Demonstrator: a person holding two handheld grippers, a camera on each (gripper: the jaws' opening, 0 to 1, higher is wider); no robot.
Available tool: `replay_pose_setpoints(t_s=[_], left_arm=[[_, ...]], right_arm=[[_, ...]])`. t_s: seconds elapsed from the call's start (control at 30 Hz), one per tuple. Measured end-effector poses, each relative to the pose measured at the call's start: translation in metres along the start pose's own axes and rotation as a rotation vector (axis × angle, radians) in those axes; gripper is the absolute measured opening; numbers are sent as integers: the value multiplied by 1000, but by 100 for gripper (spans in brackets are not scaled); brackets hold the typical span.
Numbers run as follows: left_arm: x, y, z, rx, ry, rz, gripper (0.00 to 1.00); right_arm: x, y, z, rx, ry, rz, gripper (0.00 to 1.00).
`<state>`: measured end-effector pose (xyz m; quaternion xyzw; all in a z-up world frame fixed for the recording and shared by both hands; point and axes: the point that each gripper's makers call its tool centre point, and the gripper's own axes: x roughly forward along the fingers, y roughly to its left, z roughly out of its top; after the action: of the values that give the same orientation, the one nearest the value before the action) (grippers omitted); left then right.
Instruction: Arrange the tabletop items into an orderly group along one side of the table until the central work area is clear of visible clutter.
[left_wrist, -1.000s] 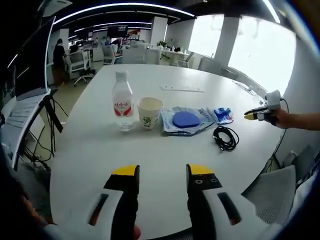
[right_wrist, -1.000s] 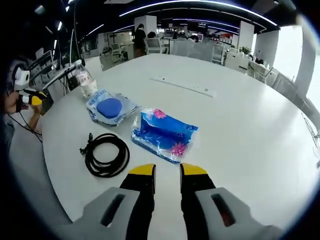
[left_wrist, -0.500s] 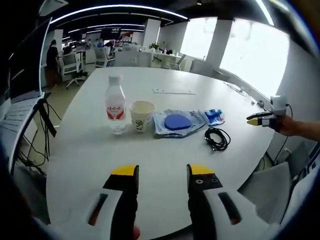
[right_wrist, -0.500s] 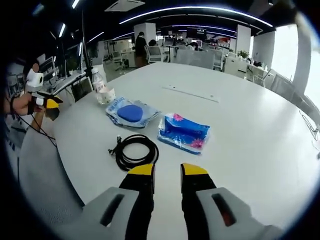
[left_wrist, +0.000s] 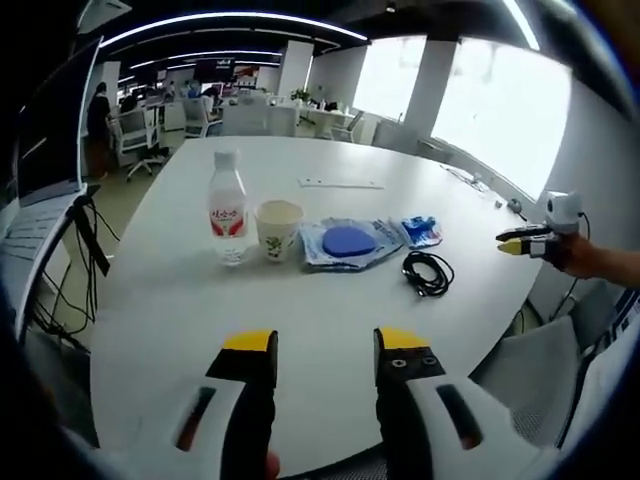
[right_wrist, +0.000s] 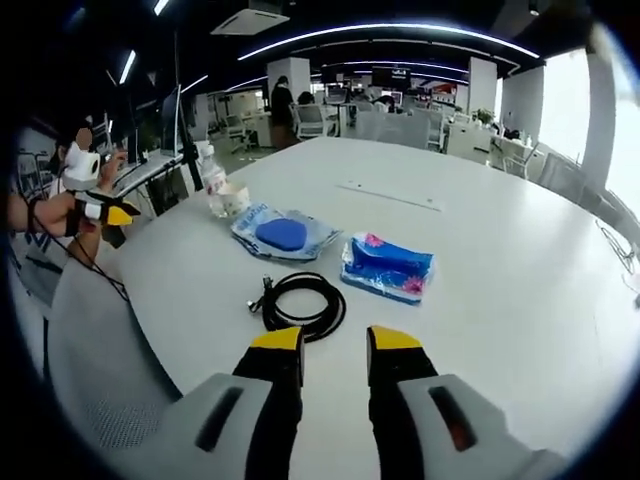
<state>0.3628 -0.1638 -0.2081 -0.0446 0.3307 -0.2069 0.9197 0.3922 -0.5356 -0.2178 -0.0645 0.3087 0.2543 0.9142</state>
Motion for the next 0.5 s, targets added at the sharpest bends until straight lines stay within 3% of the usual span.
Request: replay_pose_setpoints(t_s=[0.5], left_arm=[[-6, 3, 1, -24, -22, 8, 37]], right_arm=[[5, 21, 5, -13, 10, 31, 24]])
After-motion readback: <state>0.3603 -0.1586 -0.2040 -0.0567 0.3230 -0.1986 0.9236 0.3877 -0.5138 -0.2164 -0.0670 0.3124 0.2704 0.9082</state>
